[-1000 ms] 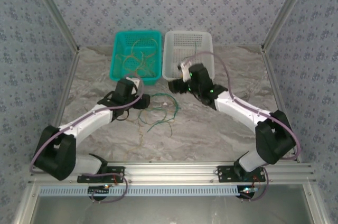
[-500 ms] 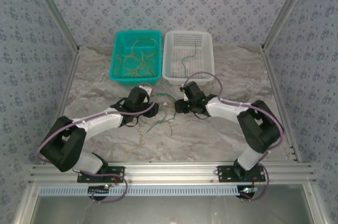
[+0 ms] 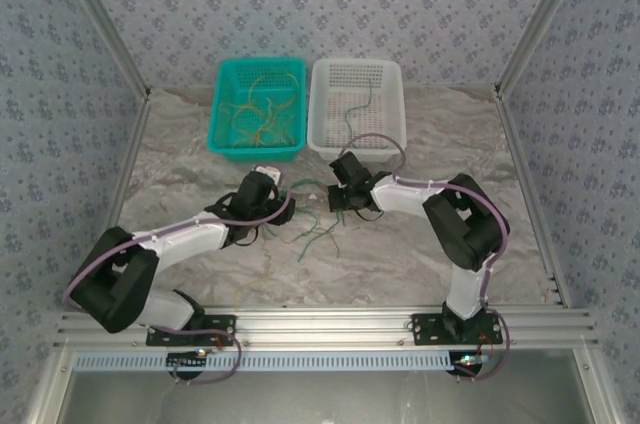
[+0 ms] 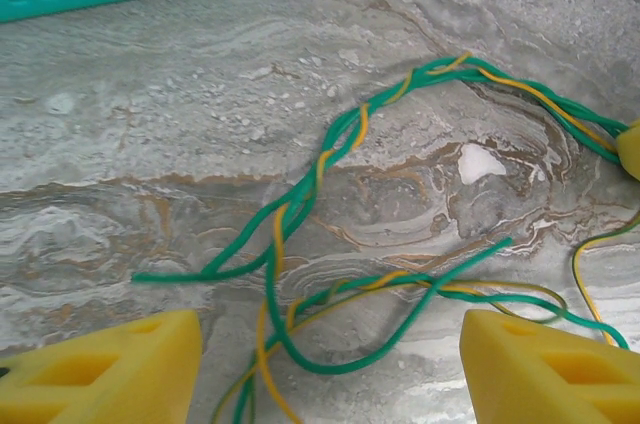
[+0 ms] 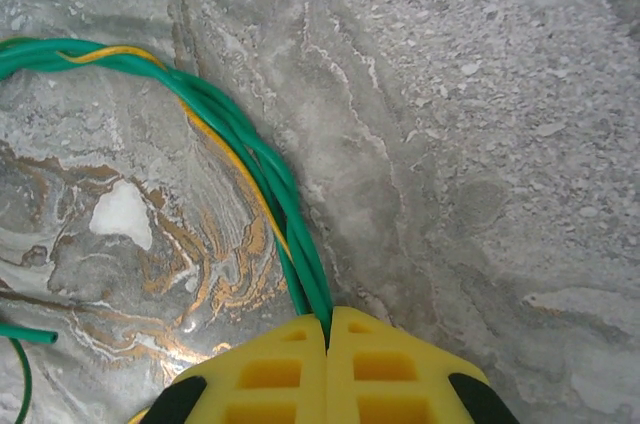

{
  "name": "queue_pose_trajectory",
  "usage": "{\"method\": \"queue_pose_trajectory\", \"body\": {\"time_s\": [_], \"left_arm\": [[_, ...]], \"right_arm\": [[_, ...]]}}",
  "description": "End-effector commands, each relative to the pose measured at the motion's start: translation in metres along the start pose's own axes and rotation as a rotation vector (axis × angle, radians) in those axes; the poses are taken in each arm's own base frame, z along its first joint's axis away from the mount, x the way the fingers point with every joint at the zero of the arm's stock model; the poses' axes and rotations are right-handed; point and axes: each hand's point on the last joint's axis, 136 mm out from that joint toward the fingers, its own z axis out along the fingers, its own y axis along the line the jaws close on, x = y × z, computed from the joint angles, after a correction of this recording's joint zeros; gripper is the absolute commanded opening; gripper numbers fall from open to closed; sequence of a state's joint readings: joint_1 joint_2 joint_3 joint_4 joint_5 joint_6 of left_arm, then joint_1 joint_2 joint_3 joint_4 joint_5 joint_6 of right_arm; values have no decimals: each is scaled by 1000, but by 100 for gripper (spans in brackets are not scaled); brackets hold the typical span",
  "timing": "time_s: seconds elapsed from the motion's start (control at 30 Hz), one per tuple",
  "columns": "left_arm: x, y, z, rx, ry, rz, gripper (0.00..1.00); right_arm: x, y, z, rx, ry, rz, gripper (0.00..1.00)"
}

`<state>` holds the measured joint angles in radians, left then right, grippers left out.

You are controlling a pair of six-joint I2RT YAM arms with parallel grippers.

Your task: Untangle the cables

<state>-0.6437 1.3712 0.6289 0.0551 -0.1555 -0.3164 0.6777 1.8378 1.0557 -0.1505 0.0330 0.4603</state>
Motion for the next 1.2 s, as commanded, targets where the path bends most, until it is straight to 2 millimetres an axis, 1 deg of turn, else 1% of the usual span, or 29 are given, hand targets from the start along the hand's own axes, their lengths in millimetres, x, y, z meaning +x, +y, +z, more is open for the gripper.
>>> {"method": "queue_pose_trajectory", "body": {"time_s": [0.0, 0.07, 0.2, 0.3, 0.43, 0.47, 0.53, 0.6, 0.7, 0.8, 0.87, 0.93, 1.07, 1.17], "left_arm": [[-25, 6, -17, -42, -103, -13, 69], [-37, 10, -30, -55, -161, -11, 69], [-67, 8, -64, -22, -312, 16, 71], [-83, 8, -83, 54, -397, -7, 72], [-98, 11, -105, 171, -484, -34, 78], [-102, 12, -110, 190, -500, -26, 78], [-107, 9, -119, 215, -518, 17, 84], [-110, 7, -126, 223, -527, 59, 87], [-115, 3, -141, 251, -595, 78, 87], [-118, -7, -151, 314, -647, 98, 87], [-118, -12, -152, 345, -661, 112, 87], [-119, -14, -153, 360, -671, 114, 87], [-119, -16, -152, 368, -678, 123, 86], [-120, -20, -163, 397, -739, 145, 86]], "right_arm": [[-23, 9, -36, 12, -64, -24, 0], [-32, 9, -55, 25, -110, -31, 0], [-49, 14, -96, -15, -212, -76, 0], [-58, 25, -126, -81, -274, -142, 0], [-67, 29, -160, -131, -354, -207, 0], [-69, 30, -167, -141, -371, -218, 0], [-73, 29, -184, -163, -408, -243, 0], [-76, 29, -199, -192, -437, -244, 0], [-81, 31, -220, -224, -489, -259, 0], [-87, 25, -233, -226, -529, -227, 0], [-90, 26, -242, -267, -564, -221, 0], [-95, 22, -249, -274, -595, -193, 0], [-98, 25, -259, -313, -627, -219, 0], [-99, 22, -260, -330, -629, -219, 0]]}}
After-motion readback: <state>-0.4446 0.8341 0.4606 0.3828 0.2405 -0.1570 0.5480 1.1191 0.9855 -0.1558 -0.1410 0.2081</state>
